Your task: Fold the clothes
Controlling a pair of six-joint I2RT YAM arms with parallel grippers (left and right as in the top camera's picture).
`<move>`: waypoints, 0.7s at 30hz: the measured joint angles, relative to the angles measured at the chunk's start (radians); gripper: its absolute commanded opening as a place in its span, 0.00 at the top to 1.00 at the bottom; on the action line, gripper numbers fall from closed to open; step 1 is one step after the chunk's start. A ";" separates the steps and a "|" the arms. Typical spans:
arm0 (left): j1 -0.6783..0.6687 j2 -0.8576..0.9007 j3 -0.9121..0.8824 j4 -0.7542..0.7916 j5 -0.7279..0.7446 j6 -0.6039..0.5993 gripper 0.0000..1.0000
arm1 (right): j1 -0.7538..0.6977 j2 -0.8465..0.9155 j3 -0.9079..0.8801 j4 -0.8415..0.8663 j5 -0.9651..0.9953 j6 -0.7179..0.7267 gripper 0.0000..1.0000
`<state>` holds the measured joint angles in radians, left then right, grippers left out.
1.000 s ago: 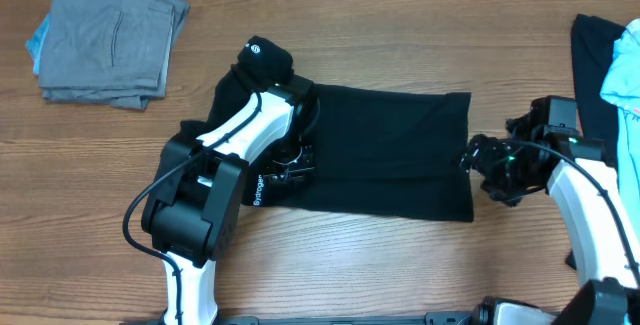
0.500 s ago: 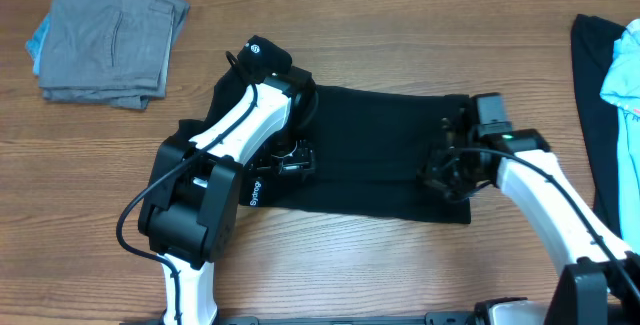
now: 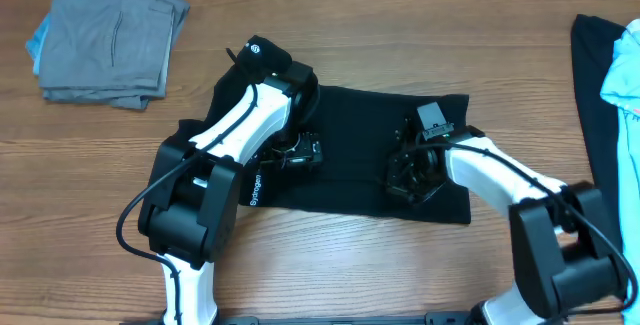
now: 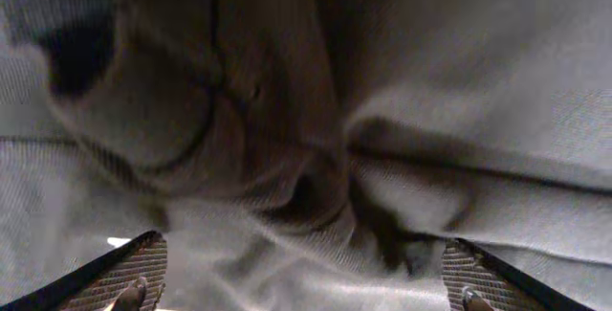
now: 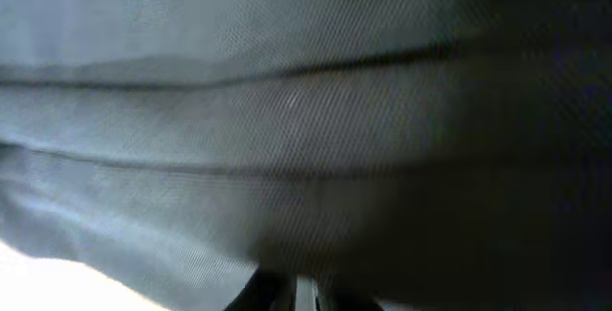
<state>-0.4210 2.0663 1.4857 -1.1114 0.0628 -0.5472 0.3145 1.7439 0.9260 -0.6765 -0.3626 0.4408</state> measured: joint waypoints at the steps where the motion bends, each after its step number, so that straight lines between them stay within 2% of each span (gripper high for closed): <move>1: 0.002 0.000 0.000 0.006 0.000 0.000 0.06 | -0.001 0.014 0.000 0.009 -0.002 0.001 0.90; 10: 0.022 0.000 0.000 0.065 -0.037 0.000 0.05 | -0.002 0.017 0.003 0.071 0.004 0.004 0.87; 12: 0.022 0.000 0.000 0.066 -0.058 0.000 0.00 | -0.002 0.017 0.005 0.075 0.011 0.004 0.86; 16: 0.022 0.000 0.000 0.084 -0.093 0.000 0.00 | -0.002 0.017 0.011 0.075 0.051 0.003 0.82; 21: 0.026 0.000 0.000 0.149 -0.133 0.000 0.00 | -0.006 0.017 0.023 0.087 0.110 0.004 0.81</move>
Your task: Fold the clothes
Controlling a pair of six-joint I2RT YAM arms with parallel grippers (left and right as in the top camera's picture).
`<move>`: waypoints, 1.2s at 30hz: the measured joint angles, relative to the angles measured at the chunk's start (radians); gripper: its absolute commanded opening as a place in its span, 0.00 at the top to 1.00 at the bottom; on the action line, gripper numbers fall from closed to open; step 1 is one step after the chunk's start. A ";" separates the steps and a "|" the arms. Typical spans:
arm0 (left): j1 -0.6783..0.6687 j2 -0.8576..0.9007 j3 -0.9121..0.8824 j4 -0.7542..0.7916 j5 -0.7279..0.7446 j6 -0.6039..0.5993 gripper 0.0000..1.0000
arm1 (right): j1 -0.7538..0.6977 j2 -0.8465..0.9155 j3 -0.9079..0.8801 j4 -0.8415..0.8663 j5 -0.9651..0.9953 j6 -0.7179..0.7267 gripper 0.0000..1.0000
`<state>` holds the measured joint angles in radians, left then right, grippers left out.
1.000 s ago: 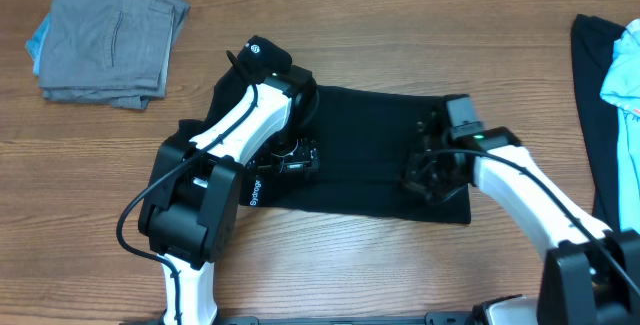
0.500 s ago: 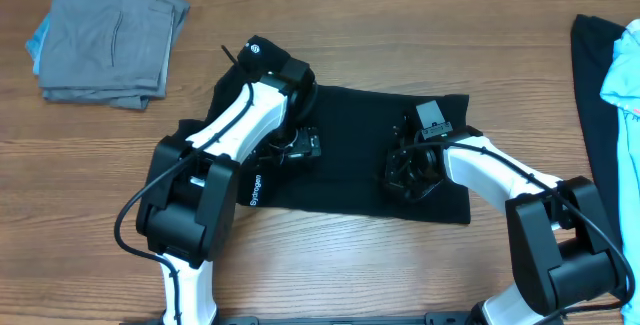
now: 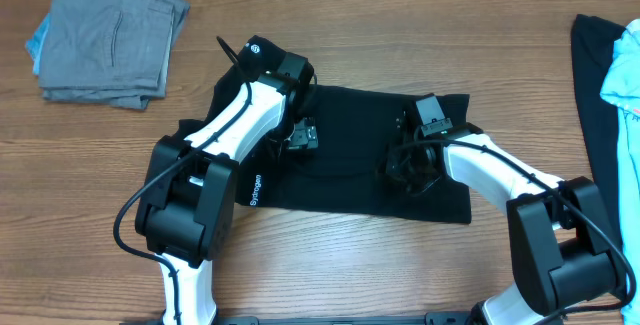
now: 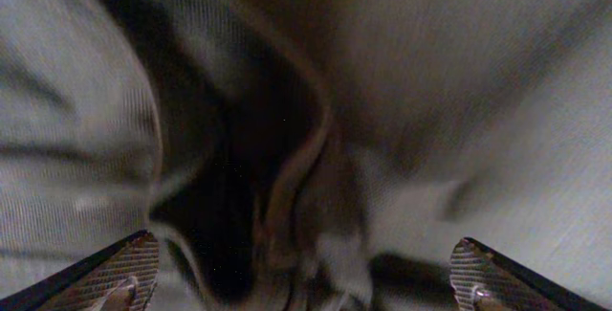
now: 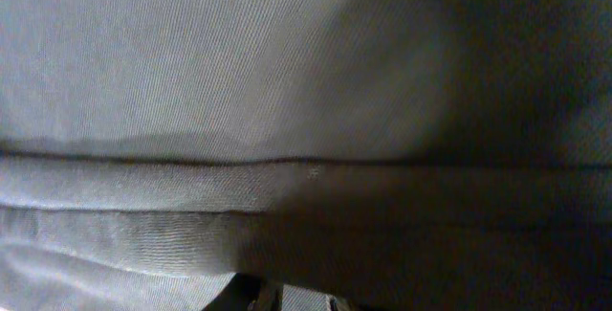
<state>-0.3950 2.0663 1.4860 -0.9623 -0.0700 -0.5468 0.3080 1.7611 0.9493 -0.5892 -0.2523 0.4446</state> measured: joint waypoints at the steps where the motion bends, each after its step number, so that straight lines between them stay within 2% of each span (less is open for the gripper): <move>1: 0.003 0.000 0.000 0.018 -0.005 0.000 0.00 | -0.006 0.000 0.000 0.008 0.008 0.000 0.81; 4: 0.021 0.000 0.001 0.074 -0.014 0.000 0.00 | -0.038 0.000 0.000 0.047 0.035 0.000 0.80; 8: 0.047 0.000 0.002 0.143 -0.018 0.000 0.00 | -0.075 0.000 0.001 0.087 0.053 -0.002 0.69; 10: 0.063 0.000 0.005 0.145 -0.018 0.000 0.00 | -0.093 0.000 0.004 0.088 0.061 0.000 0.67; 14: 0.101 0.000 0.059 0.056 -0.018 0.000 0.00 | -0.134 0.003 0.043 0.066 0.073 -0.001 0.67; 18: 0.142 -0.010 0.163 -0.085 -0.019 0.003 0.00 | -0.176 0.007 0.123 -0.015 0.080 0.000 0.67; 23: 0.131 -0.098 0.200 -0.173 -0.008 0.039 0.02 | -0.193 0.007 0.230 -0.147 0.086 0.000 0.65; 25: 0.101 -0.144 0.204 -0.230 0.018 0.050 0.11 | -0.193 0.008 0.269 -0.222 0.085 -0.001 0.63; 27: 0.062 -0.175 0.206 -0.274 0.047 0.058 0.26 | -0.193 0.008 0.299 -0.273 0.084 0.000 0.62; 31: -0.052 -0.187 0.177 -0.288 0.102 0.053 0.67 | -0.193 0.008 0.327 -0.356 0.082 0.000 0.59; 35: -0.141 -0.177 0.036 -0.179 0.145 0.043 0.88 | -0.193 0.008 0.327 -0.410 0.079 -0.001 0.57; 36: -0.146 -0.171 0.015 -0.164 0.153 0.035 0.91 | -0.193 0.008 0.327 -0.412 0.079 -0.002 0.57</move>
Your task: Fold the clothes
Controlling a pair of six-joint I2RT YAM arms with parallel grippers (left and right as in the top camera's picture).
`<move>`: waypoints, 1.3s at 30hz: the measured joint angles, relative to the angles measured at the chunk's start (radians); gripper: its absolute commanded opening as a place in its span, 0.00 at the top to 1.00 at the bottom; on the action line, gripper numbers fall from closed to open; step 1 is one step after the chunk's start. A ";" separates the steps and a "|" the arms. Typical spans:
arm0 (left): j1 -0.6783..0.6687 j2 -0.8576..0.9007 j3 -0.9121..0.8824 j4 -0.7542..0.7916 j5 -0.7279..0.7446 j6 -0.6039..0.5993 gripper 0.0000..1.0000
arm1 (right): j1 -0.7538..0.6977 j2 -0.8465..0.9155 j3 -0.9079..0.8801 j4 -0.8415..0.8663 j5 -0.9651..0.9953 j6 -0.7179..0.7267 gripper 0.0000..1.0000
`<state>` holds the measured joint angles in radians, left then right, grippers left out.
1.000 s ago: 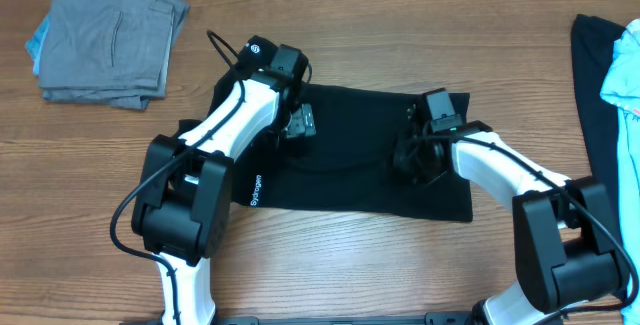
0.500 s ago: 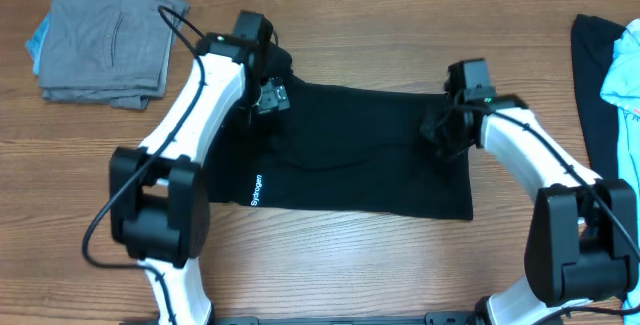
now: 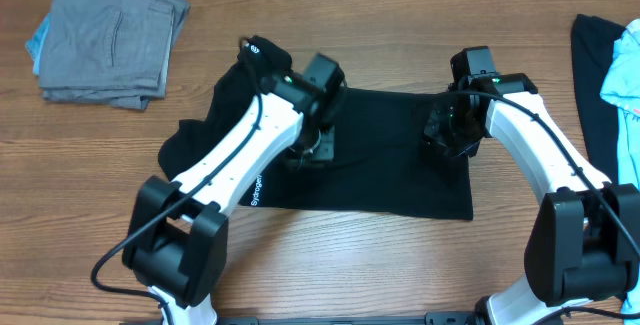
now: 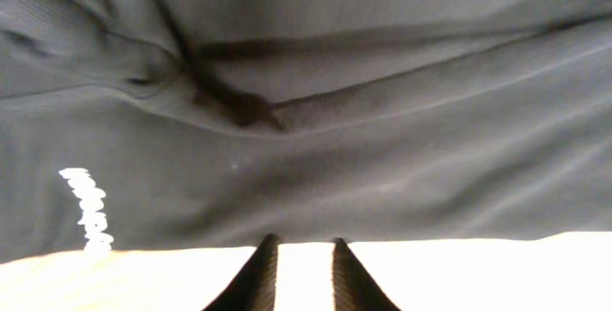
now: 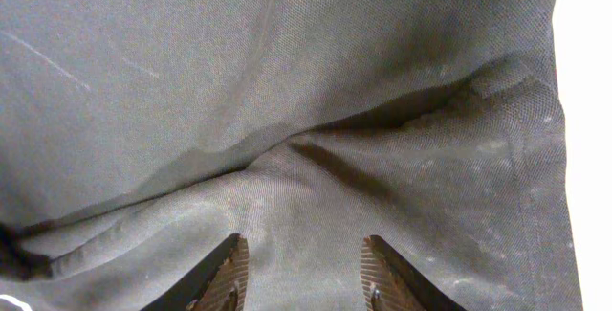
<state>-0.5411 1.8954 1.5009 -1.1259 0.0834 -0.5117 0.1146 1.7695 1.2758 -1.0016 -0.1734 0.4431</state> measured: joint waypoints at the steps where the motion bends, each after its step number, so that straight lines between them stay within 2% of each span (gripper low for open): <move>1: -0.001 0.006 -0.018 0.014 0.008 -0.006 0.94 | 0.000 0.000 0.000 -0.002 0.000 0.001 0.57; 15: 0.046 0.186 -0.061 0.119 0.034 -0.040 0.96 | 0.000 0.000 0.000 -0.005 -0.002 0.000 0.56; 30: 0.082 0.190 -0.060 0.216 0.028 -0.035 0.91 | 0.000 0.000 0.000 -0.009 -0.002 0.000 0.55; 31: 0.083 0.190 -0.058 0.221 0.024 -0.031 0.88 | 0.000 0.000 0.000 -0.010 -0.002 0.000 0.55; 33: 0.092 0.190 -0.049 0.232 0.008 -0.009 0.73 | 0.000 0.000 0.000 -0.009 -0.002 0.000 0.55; 35: 0.099 0.190 -0.037 0.234 -0.016 0.007 0.48 | 0.000 0.001 0.000 -0.009 -0.002 0.000 0.55; 37: 0.107 0.190 -0.020 0.235 -0.044 0.024 0.41 | 0.000 0.001 0.000 -0.002 -0.002 0.000 0.55; 39: 0.113 0.191 0.007 0.223 -0.072 0.030 0.39 | 0.000 0.001 0.000 0.003 0.001 0.000 0.55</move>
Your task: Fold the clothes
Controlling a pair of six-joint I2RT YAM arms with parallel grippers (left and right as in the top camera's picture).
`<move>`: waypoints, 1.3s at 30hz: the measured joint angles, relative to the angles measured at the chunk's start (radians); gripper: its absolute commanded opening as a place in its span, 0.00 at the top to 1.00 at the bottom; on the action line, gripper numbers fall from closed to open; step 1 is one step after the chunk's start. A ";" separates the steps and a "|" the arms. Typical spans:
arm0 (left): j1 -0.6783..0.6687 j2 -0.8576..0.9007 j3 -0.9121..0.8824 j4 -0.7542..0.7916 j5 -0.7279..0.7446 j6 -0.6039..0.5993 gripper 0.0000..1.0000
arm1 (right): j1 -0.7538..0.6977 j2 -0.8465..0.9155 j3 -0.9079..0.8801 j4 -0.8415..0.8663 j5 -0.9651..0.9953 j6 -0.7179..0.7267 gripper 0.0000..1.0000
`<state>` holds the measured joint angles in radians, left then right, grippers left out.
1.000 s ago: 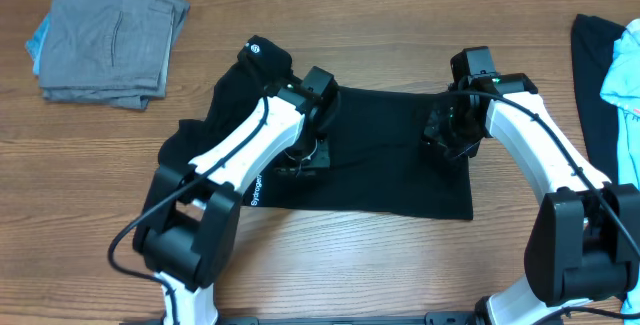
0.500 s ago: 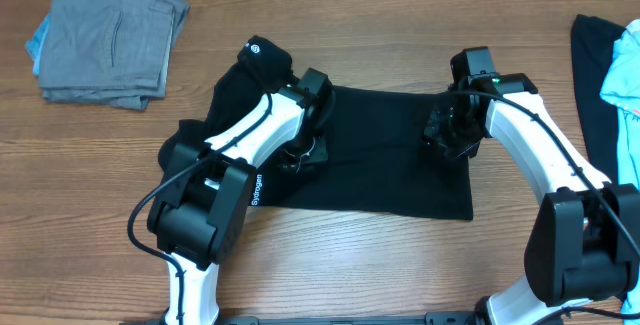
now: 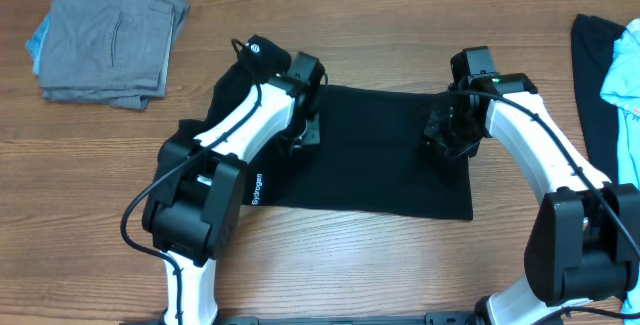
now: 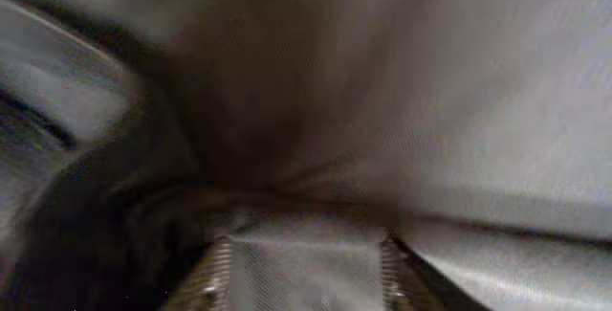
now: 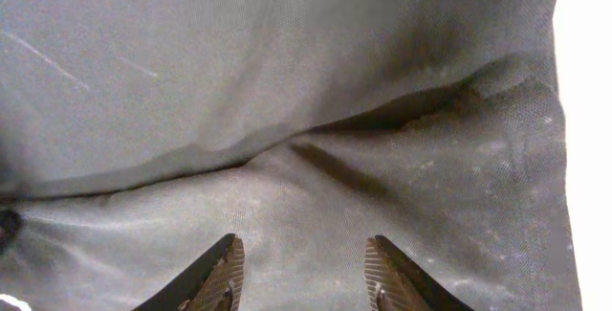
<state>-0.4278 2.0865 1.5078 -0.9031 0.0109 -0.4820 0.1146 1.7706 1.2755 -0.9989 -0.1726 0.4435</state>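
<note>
A black garment [image 3: 380, 155] lies spread flat on the wooden table, with white lettering near its left edge. My left gripper [image 3: 305, 130] is low at the garment's upper left part. In the blurred left wrist view its fingers [image 4: 218, 271] stand partly apart with a band of the black cloth [image 4: 382, 110] filling the gap between them, so my left gripper [image 4: 301, 273] looks shut on it. My right gripper [image 3: 445, 133] hovers over the garment's upper right part, near its right hem. In the right wrist view my right gripper [image 5: 304, 277] is open above creased cloth [image 5: 287, 81].
A folded grey pile [image 3: 105, 35] with something light blue under it sits at the back left. A dark cloth [image 3: 598, 105] and a light blue one [image 3: 625, 65] lie at the table's right edge. Bare wood [image 3: 400, 265] runs along the front.
My left gripper moved from the garment's middle up to its upper left part. Its fingers were together; now they are apart with cloth between them. The right gripper stayed put and is slightly wider open.
At first my left gripper was open over bunched cloth at the garment's left and the right was shut low near its right centre. Later the left was shut at the middle and the right open at the upper right. Now the left grips cloth at the upper left.
</note>
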 measured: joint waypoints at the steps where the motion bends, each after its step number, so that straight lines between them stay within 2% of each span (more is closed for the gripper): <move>1: 0.004 0.000 0.020 -0.019 -0.013 0.007 0.38 | 0.000 0.000 0.000 -0.002 0.006 0.000 0.55; 5: 0.010 0.003 0.130 -0.179 -0.066 0.018 0.31 | 0.000 0.000 -0.002 -0.016 0.029 0.000 0.57; 6: 0.010 0.005 0.167 -0.234 -0.080 0.019 0.23 | 0.000 0.000 -0.002 -0.020 0.032 0.000 0.57; 7: 0.010 0.006 0.201 -0.284 -0.095 0.019 0.00 | 0.000 0.000 -0.002 -0.024 0.036 0.000 0.56; 10: 0.011 0.005 0.285 -0.402 -0.140 0.020 0.00 | 0.000 0.000 -0.002 -0.042 0.046 0.000 0.52; 15: 0.020 0.006 0.292 -0.523 -0.173 0.004 0.00 | 0.000 0.000 -0.004 -0.072 0.057 -0.006 0.22; 16: 0.025 0.006 0.291 -0.546 -0.178 -0.013 0.00 | 0.000 0.001 -0.004 -0.076 0.061 -0.005 0.21; 17: 0.032 0.006 0.290 -0.569 -0.185 -0.030 0.00 | 0.000 0.001 -0.005 -0.080 0.068 -0.010 0.22; 18: 0.041 0.006 0.285 -0.582 -0.192 -0.044 0.00 | 0.000 0.001 -0.005 -0.087 0.073 -0.006 0.28; 20: 0.059 0.006 0.270 -0.585 -0.203 -0.062 0.00 | 0.000 0.001 -0.005 -0.097 0.077 0.000 0.58; 22: 0.079 0.006 0.246 -0.575 -0.211 -0.067 0.00 | 0.000 0.001 -0.006 -0.105 0.078 -0.005 0.77; 23: 0.089 0.006 0.233 -0.568 -0.213 -0.067 0.05 | 0.000 0.002 -0.006 -0.106 0.080 -0.006 0.80; 26: 0.121 0.006 0.167 -0.533 -0.218 -0.071 0.13 | 0.000 0.002 -0.006 -0.109 0.083 -0.003 0.80; 36: 0.311 0.005 -0.069 -0.344 -0.116 -0.006 0.17 | 0.000 0.002 -0.045 -0.085 0.095 -0.003 0.78; 39: 0.345 -0.006 -0.092 -0.319 -0.067 0.019 0.28 | 0.000 0.002 -0.092 -0.045 0.099 -0.003 0.78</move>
<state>-0.0830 2.0804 1.4155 -1.2217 -0.0559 -0.4633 0.1146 1.7721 1.1835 -1.0439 -0.0734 0.4404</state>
